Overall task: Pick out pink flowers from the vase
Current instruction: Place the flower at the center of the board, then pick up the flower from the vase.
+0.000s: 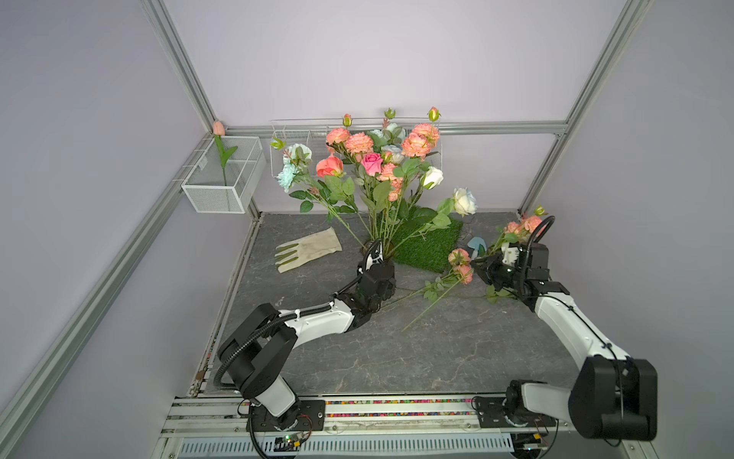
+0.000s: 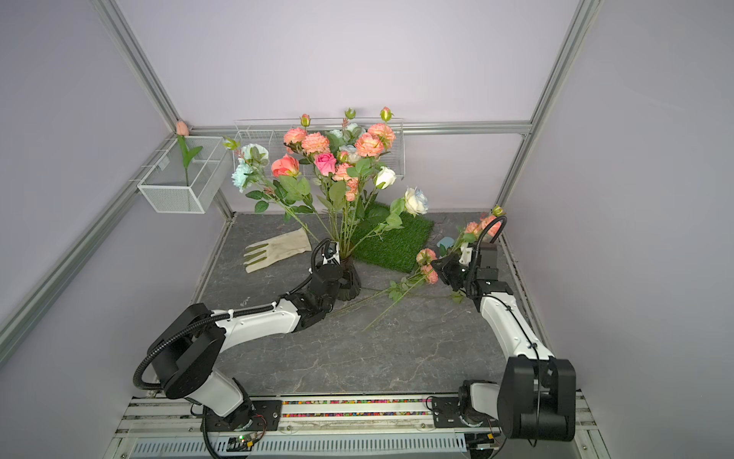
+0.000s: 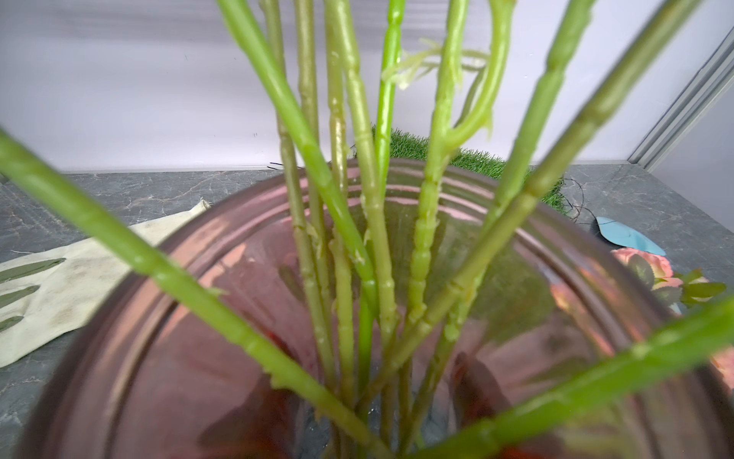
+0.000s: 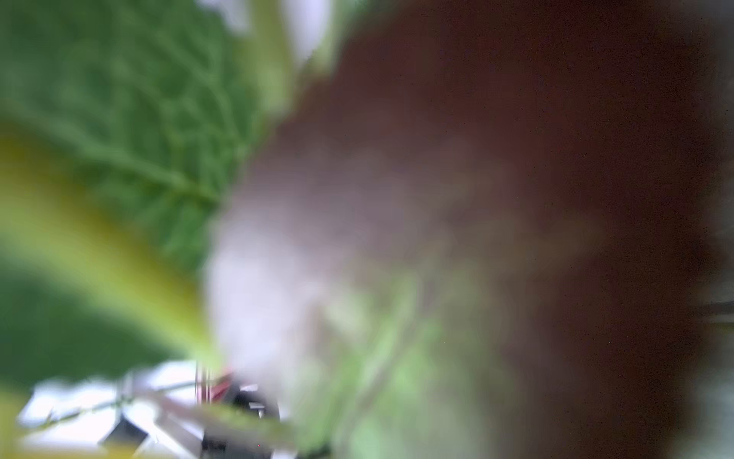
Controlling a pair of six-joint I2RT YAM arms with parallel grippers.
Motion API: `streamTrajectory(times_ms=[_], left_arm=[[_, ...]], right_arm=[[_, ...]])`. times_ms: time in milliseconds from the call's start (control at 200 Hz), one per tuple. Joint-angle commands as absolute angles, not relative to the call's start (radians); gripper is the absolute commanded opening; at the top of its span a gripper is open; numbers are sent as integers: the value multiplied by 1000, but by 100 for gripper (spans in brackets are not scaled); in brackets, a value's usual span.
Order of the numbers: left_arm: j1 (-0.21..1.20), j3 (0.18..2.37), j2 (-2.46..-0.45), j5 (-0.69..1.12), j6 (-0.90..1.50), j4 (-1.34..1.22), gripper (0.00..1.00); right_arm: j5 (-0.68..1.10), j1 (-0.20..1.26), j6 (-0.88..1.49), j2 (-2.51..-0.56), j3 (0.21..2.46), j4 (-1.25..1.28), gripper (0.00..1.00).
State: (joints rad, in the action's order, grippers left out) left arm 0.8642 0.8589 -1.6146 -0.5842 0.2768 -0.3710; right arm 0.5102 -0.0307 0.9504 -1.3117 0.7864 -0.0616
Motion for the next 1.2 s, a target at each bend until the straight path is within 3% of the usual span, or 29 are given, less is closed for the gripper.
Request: streamTrajectory(times_ms=[0, 145, 270, 400, 855, 1195], left_arm=[[871, 831, -1666, -518, 321, -201, 0], [871, 830, -1667, -516, 322, -202, 0], [871, 829, -1664, -514, 320, -202, 0], [871, 824, -1660, -520, 312, -204, 0], [871, 798, -1658, -512, 312, -229, 0], [871, 809, -1654, -511, 302, -214, 0]], right_arm=[[482, -22, 1057, -1357, 739, 120, 21], [465, -12, 1129, -1452, 695, 236, 25], [450, 6, 1199, -1502, 665, 330, 53], [406, 39, 1189, -1477, 671, 291, 65], [191, 127, 728, -1110, 834, -240, 66], [250, 142, 664, -1181, 831, -207, 65]])
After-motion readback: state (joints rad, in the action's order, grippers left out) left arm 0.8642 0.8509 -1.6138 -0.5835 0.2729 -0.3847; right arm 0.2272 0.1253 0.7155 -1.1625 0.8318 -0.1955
